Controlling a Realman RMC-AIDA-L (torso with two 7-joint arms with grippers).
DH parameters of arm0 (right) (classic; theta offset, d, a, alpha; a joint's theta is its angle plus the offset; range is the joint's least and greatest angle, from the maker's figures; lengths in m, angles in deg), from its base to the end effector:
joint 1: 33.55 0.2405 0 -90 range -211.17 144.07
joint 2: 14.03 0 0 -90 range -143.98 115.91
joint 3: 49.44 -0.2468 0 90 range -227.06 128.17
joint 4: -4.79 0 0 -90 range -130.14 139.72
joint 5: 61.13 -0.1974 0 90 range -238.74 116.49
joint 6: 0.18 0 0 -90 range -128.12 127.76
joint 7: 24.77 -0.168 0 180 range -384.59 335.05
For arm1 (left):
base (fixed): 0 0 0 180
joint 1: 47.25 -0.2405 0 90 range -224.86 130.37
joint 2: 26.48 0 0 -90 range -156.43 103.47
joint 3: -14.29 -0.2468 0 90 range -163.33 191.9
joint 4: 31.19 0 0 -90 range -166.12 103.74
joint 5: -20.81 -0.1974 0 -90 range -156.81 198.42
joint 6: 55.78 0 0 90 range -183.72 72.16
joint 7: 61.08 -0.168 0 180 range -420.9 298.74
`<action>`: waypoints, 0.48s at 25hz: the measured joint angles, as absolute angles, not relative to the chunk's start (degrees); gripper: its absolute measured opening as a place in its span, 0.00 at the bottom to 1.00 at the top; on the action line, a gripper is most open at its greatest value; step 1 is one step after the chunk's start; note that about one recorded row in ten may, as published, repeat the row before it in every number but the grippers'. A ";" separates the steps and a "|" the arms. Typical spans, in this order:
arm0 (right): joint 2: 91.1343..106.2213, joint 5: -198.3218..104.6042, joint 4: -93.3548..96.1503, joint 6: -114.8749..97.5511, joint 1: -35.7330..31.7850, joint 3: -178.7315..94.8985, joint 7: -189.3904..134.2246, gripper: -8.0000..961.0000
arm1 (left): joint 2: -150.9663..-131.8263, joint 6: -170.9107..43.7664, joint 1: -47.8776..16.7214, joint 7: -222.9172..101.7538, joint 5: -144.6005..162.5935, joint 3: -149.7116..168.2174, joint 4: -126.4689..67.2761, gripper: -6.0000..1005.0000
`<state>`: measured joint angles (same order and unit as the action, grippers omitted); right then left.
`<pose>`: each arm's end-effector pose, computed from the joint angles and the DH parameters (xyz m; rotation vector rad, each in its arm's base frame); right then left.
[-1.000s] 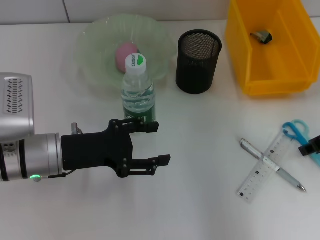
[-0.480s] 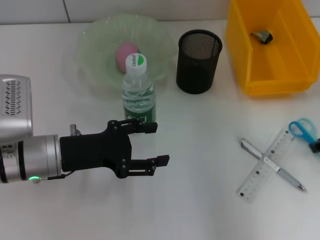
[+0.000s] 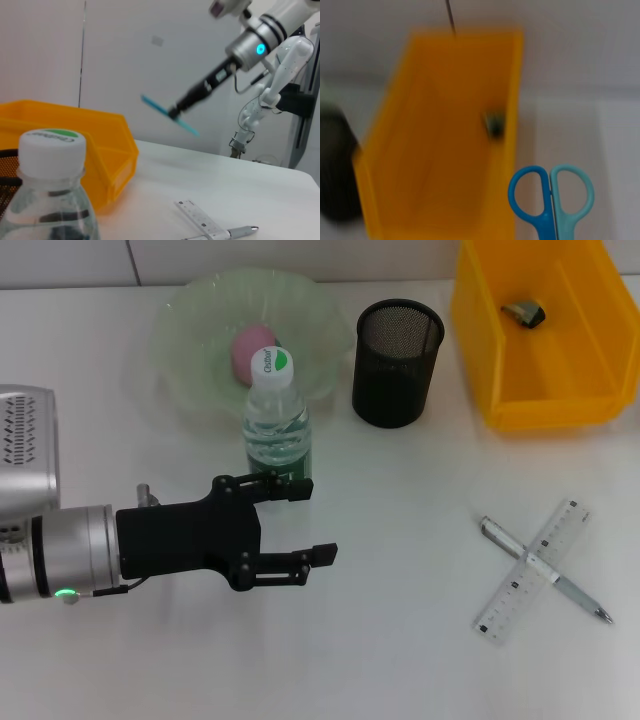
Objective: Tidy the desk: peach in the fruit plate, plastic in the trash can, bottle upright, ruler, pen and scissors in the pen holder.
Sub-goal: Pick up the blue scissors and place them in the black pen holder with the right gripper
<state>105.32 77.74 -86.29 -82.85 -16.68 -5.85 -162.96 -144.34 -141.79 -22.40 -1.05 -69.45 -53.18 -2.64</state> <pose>0.2795 0.3271 0.1338 -1.9898 1.1638 0.1285 -0.2306 0.2786 -0.0641 -2.8428 -0.3335 -0.8254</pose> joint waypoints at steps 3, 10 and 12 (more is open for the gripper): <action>105.35 59.80 -81.51 -77.69 -18.26 -8.98 -153.89 0.23 | -144.45 -141.85 -22.40 -1.03 -69.45 -52.72 -2.83 0.80; 105.03 16.34 -44.84 -74.61 -12.22 -9.11 -112.92 0.23 | -144.77 -141.91 -22.70 -1.00 -69.45 -52.67 -2.96 0.80; 104.71 8.84 -27.66 -76.46 -5.67 -9.40 -97.98 0.23 | -144.84 -141.92 -22.72 -0.99 -69.44 -52.67 -2.97 0.80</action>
